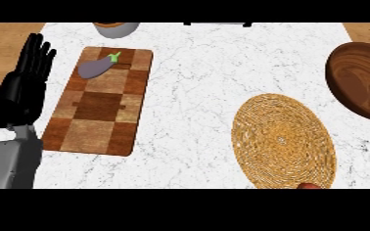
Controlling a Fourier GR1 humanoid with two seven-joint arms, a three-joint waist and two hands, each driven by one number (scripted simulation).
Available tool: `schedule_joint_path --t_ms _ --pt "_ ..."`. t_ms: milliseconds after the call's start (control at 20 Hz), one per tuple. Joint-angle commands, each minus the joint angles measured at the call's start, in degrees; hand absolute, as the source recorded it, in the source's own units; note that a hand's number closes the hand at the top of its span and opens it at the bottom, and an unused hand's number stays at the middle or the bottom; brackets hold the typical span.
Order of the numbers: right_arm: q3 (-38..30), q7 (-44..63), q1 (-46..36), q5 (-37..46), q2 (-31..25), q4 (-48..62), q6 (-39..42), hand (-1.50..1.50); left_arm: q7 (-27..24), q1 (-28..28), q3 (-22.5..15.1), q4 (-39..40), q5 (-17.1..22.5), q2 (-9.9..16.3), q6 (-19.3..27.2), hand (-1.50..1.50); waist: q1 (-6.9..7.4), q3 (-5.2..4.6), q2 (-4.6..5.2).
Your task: Pick the bell pepper from the placemat and place it in the bowl
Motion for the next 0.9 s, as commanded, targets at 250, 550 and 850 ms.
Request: schedule_joint_path --t_ms 250,550,850 --pt "2.55 6.25 -4.53 6.90 8.55 11.55 -14.20 1.50 3.10 -2.70 0.27 -0.25 1.01 0.56 -0.32 0.00 0.13 0.12 0.35" --pt "-0.81 5.43 -6.45 3.55 12.67 18.46 -12.17 -1.50 -1.32 -2.63 1.41 3.85 0.58 0.90 -1.11 0.00 -0.19 0.14 0.61" --pt "-9.71 1.13 -7.70 -5.09 13.75 19.82 -14.33 -1.50 1.93 -1.00 1.70 -0.98 1.90 1.36 -1.33 0.00 0.40 0.26 0.52"
